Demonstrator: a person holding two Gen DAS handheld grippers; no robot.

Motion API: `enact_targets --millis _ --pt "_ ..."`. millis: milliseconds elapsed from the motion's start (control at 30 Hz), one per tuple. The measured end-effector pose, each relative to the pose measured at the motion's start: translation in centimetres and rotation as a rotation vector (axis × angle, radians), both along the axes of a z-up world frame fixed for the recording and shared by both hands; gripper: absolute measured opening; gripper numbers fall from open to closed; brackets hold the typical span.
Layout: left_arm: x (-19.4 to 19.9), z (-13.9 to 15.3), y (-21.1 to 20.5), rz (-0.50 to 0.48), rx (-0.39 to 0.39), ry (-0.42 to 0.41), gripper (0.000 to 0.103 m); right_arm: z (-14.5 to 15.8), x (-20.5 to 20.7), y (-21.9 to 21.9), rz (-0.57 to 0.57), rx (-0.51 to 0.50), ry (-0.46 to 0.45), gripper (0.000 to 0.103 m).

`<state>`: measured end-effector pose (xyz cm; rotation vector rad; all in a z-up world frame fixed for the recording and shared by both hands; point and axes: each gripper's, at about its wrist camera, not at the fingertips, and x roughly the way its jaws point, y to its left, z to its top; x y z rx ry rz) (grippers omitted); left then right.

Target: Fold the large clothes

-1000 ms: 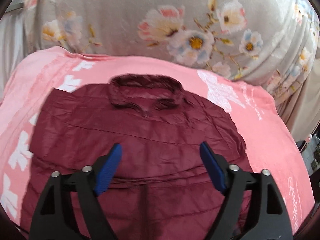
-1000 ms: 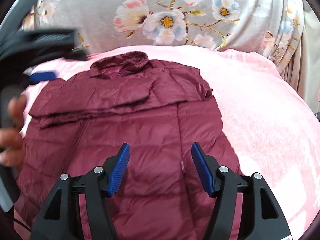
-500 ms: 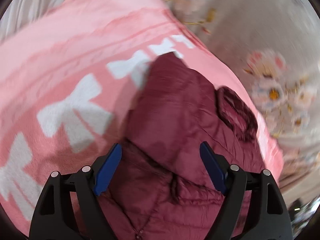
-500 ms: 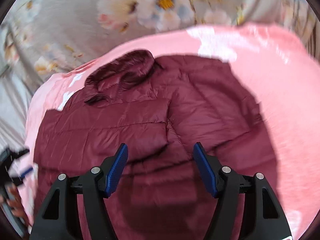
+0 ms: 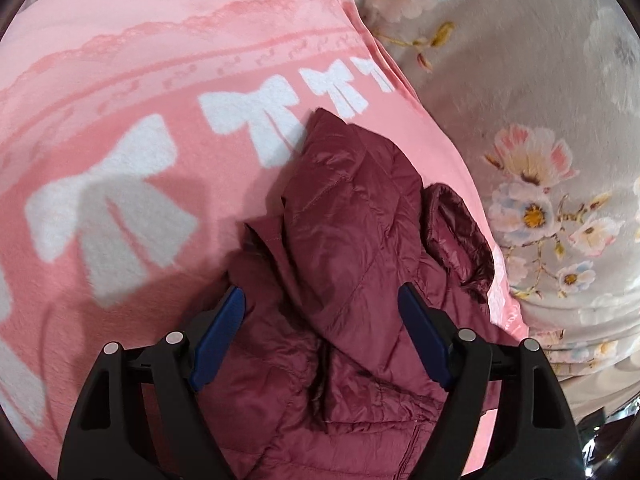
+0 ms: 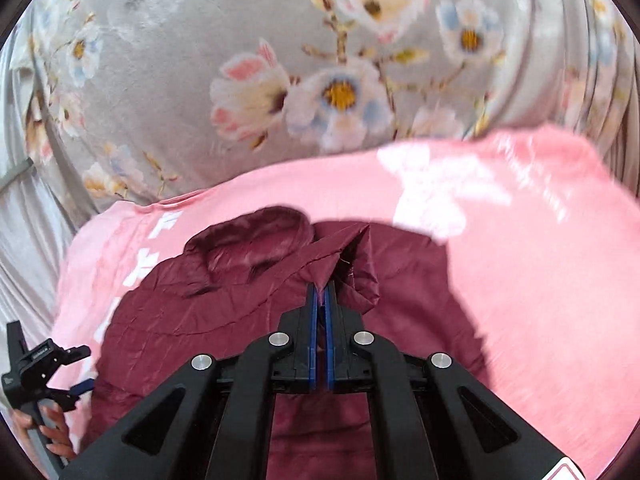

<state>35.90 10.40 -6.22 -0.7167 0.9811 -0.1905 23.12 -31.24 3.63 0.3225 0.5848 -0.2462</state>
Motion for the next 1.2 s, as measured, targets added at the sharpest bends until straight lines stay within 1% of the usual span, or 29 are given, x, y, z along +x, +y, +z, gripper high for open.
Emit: enact_targets --millis 100,133,167,200,233,267,300,333,367,433,467,567,667,733,833,867,900,933,967,1000,1033,1100,1133,1167,1200 --pt "0.6 -0.1 -1.2 -0.003 0.039 0.002 0.076 0.2 0.0 -0.2 -0.017 -0.081 0.022 0.002" --pt "0.9 -0.2 -1.5 0.001 0.058 0.005 0.069 0.0 0.0 -0.4 -0.021 -0.099 0.034 0.002" --pt "1.2 -0.3 -1.7 0.006 0.080 0.009 0.065 -0.3 0.0 -0.6 -0.021 -0.107 0.047 0.002" --pt "1.6 -0.4 -1.9 0.012 0.114 0.016 0.057 -0.7 -0.2 -1.0 -0.022 -0.107 0.058 0.002" --pt "2.0 -0.6 -1.9 0.025 0.146 0.022 0.044 -1.3 0.0 -1.2 -0.021 -0.104 0.074 0.002" --pt "2.2 -0.8 -1.9 0.034 0.177 0.029 0.036 -2.3 0.2 -1.4 -0.019 -0.099 0.101 0.002" --pt "2.4 -1.0 -2.0 0.040 0.224 0.042 0.023 -3.1 0.2 -1.5 -0.018 -0.097 0.120 0.002" --pt "2.5 -1.2 -2.0 0.041 0.244 0.048 0.010 -4.1 0.3 -1.6 -0.017 -0.094 0.142 0.002" --pt "2.6 -1.4 -2.0 0.049 0.278 0.056 0.004 -5.2 0.5 -1.7 -0.015 -0.090 0.168 0.002" --pt "2.3 -1.8 -1.9 0.055 0.329 0.054 0.000 -7.0 0.7 -1.9 -0.014 -0.077 0.204 0.002" --pt "2.2 -1.8 -1.9 0.052 0.344 0.050 0.000 -8.1 0.8 -2.2 -0.011 -0.056 0.227 0.002" --pt "1.6 -1.8 -2.2 0.038 0.396 0.030 0.000 -9.9 0.5 -2.1 -0.003 -0.037 0.260 0.002" --pt "1.2 -2.0 -2.9 0.029 0.449 0.016 0.000 -10.7 0.4 -1.8 0.002 -0.050 0.272 0.002" --pt "1.2 -2.1 -3.4 0.029 0.490 0.007 0.000 -11.1 0.8 -1.6 0.007 -0.063 0.298 0.003" --pt "0.8 -1.9 -4.7 0.028 0.592 -0.011 0.001 -10.6 0.7 -1.2 0.008 -0.089 0.310 0.005" --pt "0.3 -1.4 -5.1 0.024 0.633 -0.020 0.001 -10.4 0.4 -1.2 0.000 -0.087 0.309 0.007" --pt "-0.2 -0.9 -5.2 0.020 0.651 -0.031 0.001 -9.9 -0.4 -1.4 -0.024 -0.080 0.301 0.009" --pt "-0.7 -0.3 -5.2 0.018 0.660 -0.046 0.002 -9.2 -1.4 -1.7 -0.072 -0.074 0.287 0.018" --pt "-1.7 0.9 -5.3 0.015 0.672 -0.084 0.002 -8.5 -2.2 -1.8 -0.108 -0.074 0.272 0.028" --pt "-2.5 2.0 -5.6 0.016 0.689 -0.121 0.002 -7.6 -2.9 -1.8 -0.134 -0.077 0.243 0.029" --pt "-3.1 3.4 -6.0 0.017 0.708 -0.162 0.002 -6.7 -3.4 -1.7 -0.134 -0.074 0.214 0.029" --pt "-3.7 5.4 -7.5 -0.008 0.710 -0.223 0.002 -4.9 -3.3 -0.5 -0.083 -0.052 0.158 0.029" --pt "-3.5 6.0 -8.3 -0.027 0.698 -0.239 0.002 -4.4 -2.9 0.2 -0.054 -0.051 0.151 0.029" --pt "-3.2 6.6 -9.9 -0.068 0.678 -0.254 0.002 -4.0 -2.0 1.6 -0.002 -0.055 0.147 0.029" --pt "-2.8 6.6 -10.9 -0.088 0.669 -0.251 0.003 -3.9 -1.1 2.8 0.040 -0.059 0.150 0.029"
